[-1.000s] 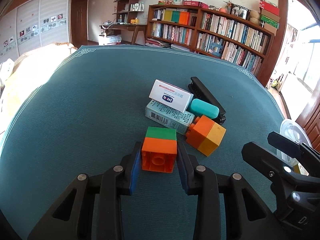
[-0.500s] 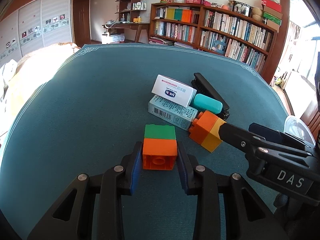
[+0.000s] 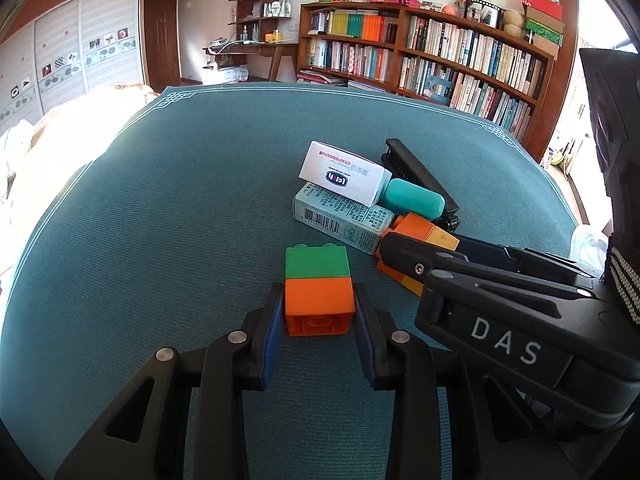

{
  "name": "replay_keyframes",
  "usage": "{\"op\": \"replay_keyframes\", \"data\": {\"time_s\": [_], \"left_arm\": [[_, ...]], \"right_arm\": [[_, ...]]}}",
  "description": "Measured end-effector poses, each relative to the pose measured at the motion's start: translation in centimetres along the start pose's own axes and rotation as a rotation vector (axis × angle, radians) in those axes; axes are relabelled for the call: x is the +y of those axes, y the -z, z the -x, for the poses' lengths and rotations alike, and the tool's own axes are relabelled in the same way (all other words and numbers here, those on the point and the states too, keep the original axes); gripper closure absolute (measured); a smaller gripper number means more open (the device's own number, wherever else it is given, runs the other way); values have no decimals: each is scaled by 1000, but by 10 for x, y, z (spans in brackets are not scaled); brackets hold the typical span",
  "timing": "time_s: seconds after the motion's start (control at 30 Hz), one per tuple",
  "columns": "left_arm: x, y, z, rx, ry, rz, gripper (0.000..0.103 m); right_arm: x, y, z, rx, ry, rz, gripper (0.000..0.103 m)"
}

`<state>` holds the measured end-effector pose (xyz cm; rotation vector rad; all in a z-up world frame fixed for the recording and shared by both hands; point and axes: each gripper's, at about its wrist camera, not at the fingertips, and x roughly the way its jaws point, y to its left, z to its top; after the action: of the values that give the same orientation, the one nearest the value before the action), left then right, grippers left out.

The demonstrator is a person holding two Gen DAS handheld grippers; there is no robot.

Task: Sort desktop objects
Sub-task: 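Grasp the orange-yellow lego block with the right gripper while the left gripper holds the stack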

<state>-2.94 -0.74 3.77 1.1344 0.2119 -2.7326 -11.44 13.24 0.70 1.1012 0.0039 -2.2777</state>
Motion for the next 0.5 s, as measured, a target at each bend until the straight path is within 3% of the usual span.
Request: {"op": "replay_keyframes", "data": {"time_s": [0.2,0.5], "left_arm": [[0,0,0,-1,-3,-3,68],[-3,2,0,-2,19,-18,68]], "right_arm": [[-7,3,5,-17,33,-36,59],[-14,10,14,-42,98,-47,60]]}}
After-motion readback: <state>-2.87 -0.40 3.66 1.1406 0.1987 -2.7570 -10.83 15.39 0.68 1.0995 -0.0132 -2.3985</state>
